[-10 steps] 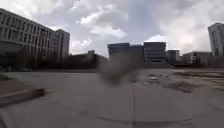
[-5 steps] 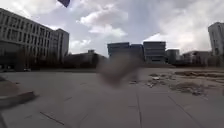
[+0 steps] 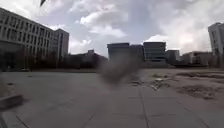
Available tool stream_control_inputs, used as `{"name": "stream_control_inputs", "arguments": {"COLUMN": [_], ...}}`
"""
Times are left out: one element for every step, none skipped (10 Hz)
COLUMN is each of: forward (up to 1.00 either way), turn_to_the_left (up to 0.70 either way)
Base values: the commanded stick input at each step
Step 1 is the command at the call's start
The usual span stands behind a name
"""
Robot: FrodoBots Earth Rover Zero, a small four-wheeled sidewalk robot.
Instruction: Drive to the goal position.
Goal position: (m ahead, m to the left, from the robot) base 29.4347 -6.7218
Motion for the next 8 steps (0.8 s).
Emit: {"name": "stream_control_inputs", "arguments": {"forward": [0.70,0.70,0.70,0.70,0.70,0.70,0.70,0.70], "turn_to_the_left": [0.00,0.00,0.00,0.00,0.00,0.00,0.00,0.00]}}
